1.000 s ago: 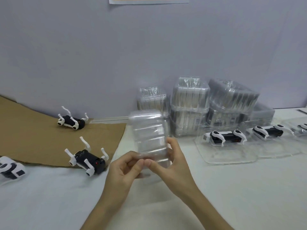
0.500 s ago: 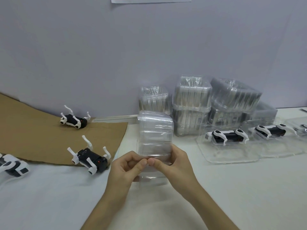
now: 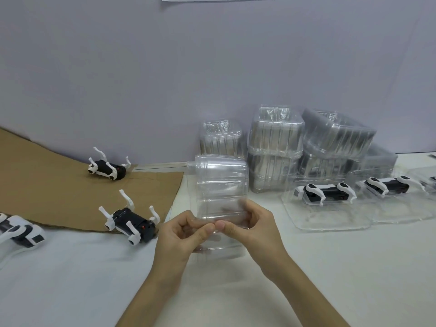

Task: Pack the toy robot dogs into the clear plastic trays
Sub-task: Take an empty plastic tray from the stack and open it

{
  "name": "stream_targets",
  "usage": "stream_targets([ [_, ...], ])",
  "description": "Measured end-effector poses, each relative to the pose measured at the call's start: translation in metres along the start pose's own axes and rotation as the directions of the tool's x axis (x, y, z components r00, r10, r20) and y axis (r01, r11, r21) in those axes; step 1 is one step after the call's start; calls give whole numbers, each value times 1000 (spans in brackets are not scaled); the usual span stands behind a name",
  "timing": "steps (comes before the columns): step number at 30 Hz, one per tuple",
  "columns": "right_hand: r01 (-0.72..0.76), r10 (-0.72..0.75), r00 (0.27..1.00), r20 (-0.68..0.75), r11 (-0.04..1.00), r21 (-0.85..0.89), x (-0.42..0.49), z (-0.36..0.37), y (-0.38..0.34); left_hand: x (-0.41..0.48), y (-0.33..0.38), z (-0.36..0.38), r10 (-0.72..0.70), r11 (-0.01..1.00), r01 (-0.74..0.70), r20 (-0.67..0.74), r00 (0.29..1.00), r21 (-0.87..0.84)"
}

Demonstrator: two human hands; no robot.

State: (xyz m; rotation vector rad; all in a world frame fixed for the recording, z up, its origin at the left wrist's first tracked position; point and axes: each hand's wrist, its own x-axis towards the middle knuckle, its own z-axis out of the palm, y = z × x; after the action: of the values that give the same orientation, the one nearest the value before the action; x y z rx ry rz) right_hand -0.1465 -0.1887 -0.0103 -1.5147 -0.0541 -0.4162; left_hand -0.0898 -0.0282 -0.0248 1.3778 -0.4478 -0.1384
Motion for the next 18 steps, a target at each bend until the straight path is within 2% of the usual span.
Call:
stream_targets([
  [8, -22, 23, 999, -24, 999, 36, 2, -5, 3, 0, 4, 3, 16, 999, -14, 32, 999, -41],
  [13, -14, 13, 1000, -8, 998, -66, 2, -5, 7, -1, 4, 2, 68, 997, -69, 33, 997, 26],
  [18, -3, 2, 1000, -4, 990, -138, 1, -4, 10, -3, -1, 4, 65, 994, -65, 7, 998, 85],
])
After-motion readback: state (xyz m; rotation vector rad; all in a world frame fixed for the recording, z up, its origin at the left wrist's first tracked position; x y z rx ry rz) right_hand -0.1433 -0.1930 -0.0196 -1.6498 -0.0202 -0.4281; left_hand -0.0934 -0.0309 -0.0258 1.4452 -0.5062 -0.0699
